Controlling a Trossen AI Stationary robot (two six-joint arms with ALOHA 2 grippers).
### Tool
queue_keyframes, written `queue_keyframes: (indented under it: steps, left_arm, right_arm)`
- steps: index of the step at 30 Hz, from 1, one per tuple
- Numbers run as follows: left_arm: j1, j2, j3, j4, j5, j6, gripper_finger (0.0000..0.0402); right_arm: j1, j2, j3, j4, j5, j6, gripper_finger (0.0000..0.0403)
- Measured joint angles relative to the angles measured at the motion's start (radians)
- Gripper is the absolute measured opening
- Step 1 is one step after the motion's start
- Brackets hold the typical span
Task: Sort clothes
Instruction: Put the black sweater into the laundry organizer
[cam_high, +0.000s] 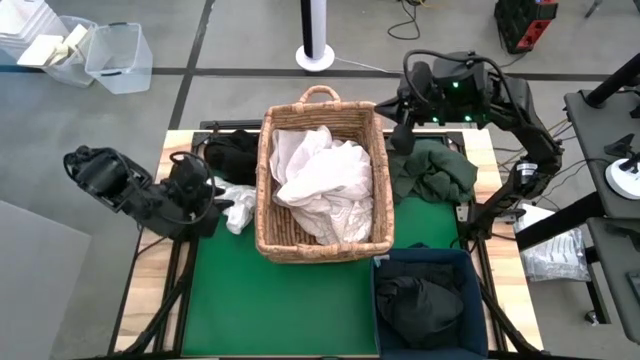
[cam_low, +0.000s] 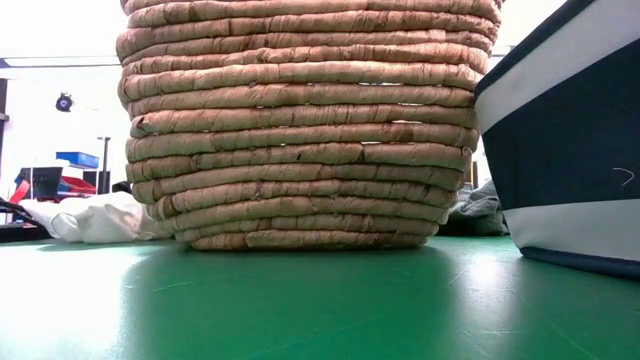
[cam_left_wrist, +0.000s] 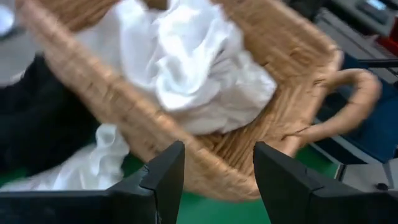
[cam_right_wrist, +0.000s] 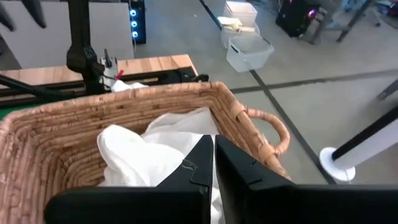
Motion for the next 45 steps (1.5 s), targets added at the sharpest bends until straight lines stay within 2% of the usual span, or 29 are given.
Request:
queue_keyframes:
  steps: [7, 14, 21, 27, 28, 31, 33, 38, 45]
  left_arm:
    - [0.111, -0.130, -0.223, -0.001, 0.046, -0.109, 0.0169]
    - [0.173, -0.219, -0.397, 0.000, 0.084, -0.127, 0.0169]
    - [0.175, -0.265, -0.471, -0.001, 0.084, -0.158, 0.0169]
    - [0.175, -0.268, -0.479, 0.000, 0.082, -0.159, 0.0169]
    - [0.175, -0.267, -0.479, 0.000, 0.082, -0.159, 0.0169]
    - [0.175, -0.266, -0.480, 0.000, 0.082, -0.157, 0.0169]
    - [0.174, -0.267, -0.480, 0.000, 0.082, -0.157, 0.0169]
    - [0.174, -0.267, -0.480, 0.000, 0.080, -0.157, 0.0169]
    - [0.174, -0.262, -0.480, -0.001, 0.058, -0.156, 0.0169]
  right_arm:
    - [0.000, 0.001, 0.000, -0.019, 0.001, -0.027, 0.0009]
    - [-0.040, 0.001, -0.001, -0.100, 0.000, -0.088, 0.0009]
    - [-0.142, 0.000, -0.004, -0.239, 0.002, 0.034, 0.0009]
    - [-0.182, -0.004, -0.006, -0.362, -0.004, 0.178, 0.0009]
    - [-0.182, -0.012, -0.014, -0.349, -0.032, 0.184, 0.0009]
    - [-0.179, -0.041, -0.035, -0.351, -0.252, 0.152, 0.0009]
    - [-0.174, -0.057, -0.044, -0.353, -0.344, 0.150, 0.0009]
    - [-0.175, -0.100, -0.075, -0.353, -0.280, 0.250, 0.0009]
    - [-0.174, -0.161, -0.163, -0.353, -0.127, 0.355, 0.0009]
